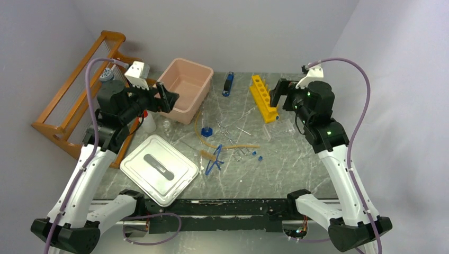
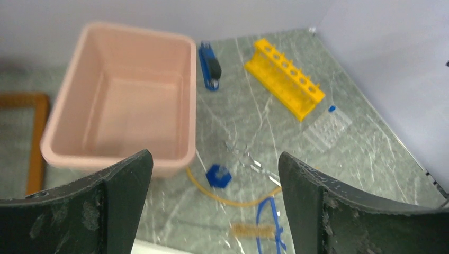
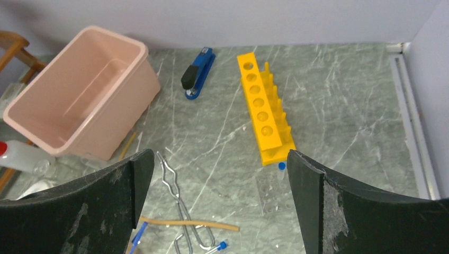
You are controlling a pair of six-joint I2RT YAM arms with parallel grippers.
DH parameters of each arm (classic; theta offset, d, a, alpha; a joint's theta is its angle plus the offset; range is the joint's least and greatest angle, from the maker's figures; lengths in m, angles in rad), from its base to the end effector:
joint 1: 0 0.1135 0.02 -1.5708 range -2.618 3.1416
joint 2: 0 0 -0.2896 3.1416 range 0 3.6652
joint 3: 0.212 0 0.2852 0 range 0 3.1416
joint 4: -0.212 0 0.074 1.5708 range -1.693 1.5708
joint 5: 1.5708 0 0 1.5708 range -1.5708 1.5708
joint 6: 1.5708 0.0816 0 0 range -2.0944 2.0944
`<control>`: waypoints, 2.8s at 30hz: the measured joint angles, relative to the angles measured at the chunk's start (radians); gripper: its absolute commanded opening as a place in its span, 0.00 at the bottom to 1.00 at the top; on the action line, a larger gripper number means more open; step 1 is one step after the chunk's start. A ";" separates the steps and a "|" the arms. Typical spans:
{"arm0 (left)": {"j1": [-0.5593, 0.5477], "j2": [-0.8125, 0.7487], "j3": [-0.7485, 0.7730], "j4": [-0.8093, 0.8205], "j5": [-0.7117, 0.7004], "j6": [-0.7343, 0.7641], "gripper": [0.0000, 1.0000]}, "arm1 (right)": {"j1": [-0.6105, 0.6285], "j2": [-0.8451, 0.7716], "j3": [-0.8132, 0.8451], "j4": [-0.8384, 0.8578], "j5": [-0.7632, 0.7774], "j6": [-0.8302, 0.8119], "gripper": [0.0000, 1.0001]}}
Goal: Organize the chemistry lab equipment
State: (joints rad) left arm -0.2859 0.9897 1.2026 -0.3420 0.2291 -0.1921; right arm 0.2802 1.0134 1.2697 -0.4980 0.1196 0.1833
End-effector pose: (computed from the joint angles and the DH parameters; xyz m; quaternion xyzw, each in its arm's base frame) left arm 0.2567 -0.0948 0.4534 0.1104 0.7420 -0.2387 0.6167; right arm 0.2639 0.0658 0.4509 -0.0012 0.7867 0.0956 0.6100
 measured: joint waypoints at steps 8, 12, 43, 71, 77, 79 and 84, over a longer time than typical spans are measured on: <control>-0.002 0.020 -0.189 -0.122 -0.098 -0.190 0.89 | 0.001 -0.009 -0.162 0.060 -0.204 0.055 0.83; -0.002 0.038 -0.266 -0.163 -0.155 -0.250 0.81 | 0.022 0.010 -0.237 0.097 -0.292 0.102 0.79; -0.003 0.486 -0.397 0.171 -0.465 -0.288 0.64 | 0.180 0.175 -0.176 0.128 -0.167 0.344 0.73; -0.011 0.318 -0.441 0.090 -0.443 -0.306 0.40 | 0.181 0.158 -0.190 0.130 -0.131 0.343 0.73; -0.014 0.199 -0.362 -0.069 -0.422 -0.298 0.39 | 0.182 0.138 -0.222 0.133 -0.130 0.362 0.73; -0.014 0.160 -0.296 -0.128 -0.421 -0.290 0.38 | 0.181 0.130 -0.230 0.134 -0.130 0.367 0.73; -0.014 0.155 -0.034 -0.230 -0.419 -0.267 0.36 | 0.182 0.130 -0.230 0.134 -0.132 0.379 0.73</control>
State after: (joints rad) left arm -0.3004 1.1446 1.1683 -0.5716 -0.1898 -0.4595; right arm 0.4618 1.1439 1.0397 -0.3641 -0.0120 0.5625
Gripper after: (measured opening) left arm 0.534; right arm 0.730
